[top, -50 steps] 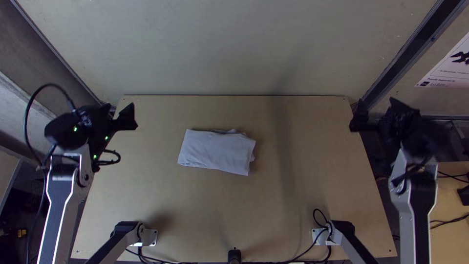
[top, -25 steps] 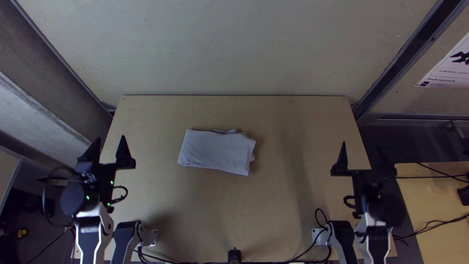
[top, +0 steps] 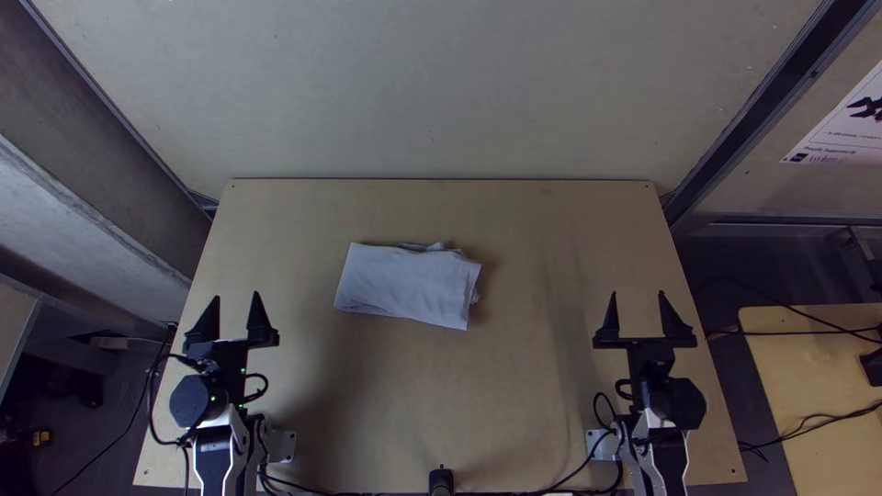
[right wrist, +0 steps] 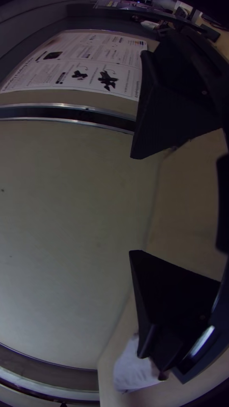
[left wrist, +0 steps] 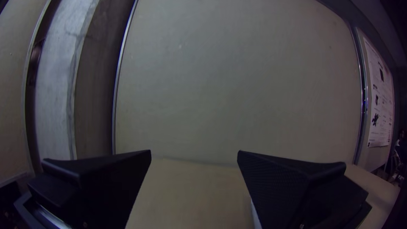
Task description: Fold the t-shirt
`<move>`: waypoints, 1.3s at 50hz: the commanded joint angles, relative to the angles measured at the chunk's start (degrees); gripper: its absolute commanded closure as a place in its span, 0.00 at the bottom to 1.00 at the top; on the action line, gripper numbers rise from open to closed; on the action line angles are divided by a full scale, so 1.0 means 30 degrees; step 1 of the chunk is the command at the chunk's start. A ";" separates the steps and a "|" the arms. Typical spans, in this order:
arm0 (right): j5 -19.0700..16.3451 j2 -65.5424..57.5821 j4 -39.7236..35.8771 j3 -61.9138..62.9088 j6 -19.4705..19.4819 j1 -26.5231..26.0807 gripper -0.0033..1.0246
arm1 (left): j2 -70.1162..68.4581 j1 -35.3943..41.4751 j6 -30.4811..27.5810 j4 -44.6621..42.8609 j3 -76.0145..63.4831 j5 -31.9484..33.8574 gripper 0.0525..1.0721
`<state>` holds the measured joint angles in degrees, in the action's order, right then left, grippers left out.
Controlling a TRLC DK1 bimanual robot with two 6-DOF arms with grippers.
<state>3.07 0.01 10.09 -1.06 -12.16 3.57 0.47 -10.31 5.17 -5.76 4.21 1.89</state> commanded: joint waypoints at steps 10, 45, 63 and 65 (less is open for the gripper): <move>0.0090 0.0084 -0.3304 0.0236 0.1213 -0.0429 0.04 | -0.0186 0.0066 0.0386 0.1685 -0.1402 0.0073 0.04; 0.0060 0.0084 -0.3392 0.0236 0.1301 -0.0400 0.04 | -0.0157 -0.0139 0.0386 0.2096 -0.1344 -0.0132 0.04; 0.0060 0.0084 -0.3392 0.0236 0.1301 -0.0400 0.04 | -0.0157 -0.0139 0.0416 0.2066 -0.1344 -0.0132 0.04; 0.0060 0.0084 -0.3392 0.0236 0.1301 -0.0400 0.04 | -0.0157 -0.0139 0.0416 0.2066 -0.1344 -0.0132 0.04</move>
<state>3.03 0.08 0.78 -0.78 -9.19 2.35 0.36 -10.37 5.56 -1.19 2.52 1.83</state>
